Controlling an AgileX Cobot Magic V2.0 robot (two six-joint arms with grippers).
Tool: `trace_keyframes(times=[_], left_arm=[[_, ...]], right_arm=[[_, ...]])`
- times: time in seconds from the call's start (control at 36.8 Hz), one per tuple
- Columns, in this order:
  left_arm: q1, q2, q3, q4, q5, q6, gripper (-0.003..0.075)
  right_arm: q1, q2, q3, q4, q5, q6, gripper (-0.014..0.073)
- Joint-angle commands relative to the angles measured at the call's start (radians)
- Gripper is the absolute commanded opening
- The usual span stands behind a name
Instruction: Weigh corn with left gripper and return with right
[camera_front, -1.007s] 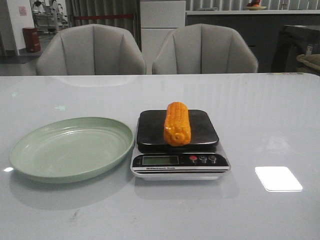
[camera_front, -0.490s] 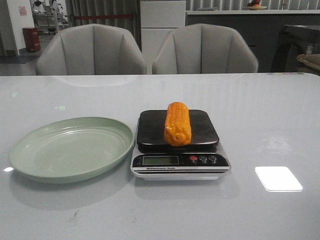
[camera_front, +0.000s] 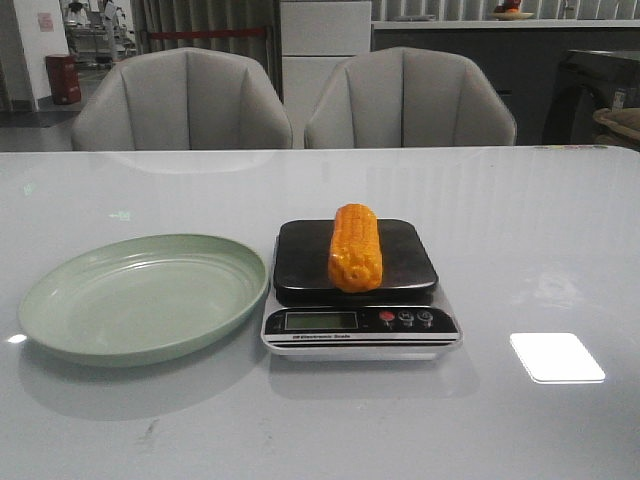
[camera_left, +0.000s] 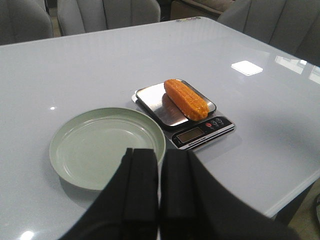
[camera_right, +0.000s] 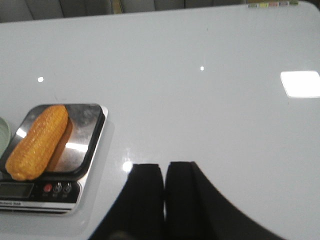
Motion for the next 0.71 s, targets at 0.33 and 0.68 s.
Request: trace_keyframes(times=[0.33,0.68], left_arm=[[-0.001,0.011,-0.026,0.002,-0.092,-0.001,0.0114],[-0.001,0.011,-0.026,0.002,-0.092,-0.001,0.0114]], right_arm=[[0.017,0.195,-0.154,0.024,0.059,0.0,0.0595],[0.293,0.536,-0.446,0.063,0.173,0.041,0.0595]])
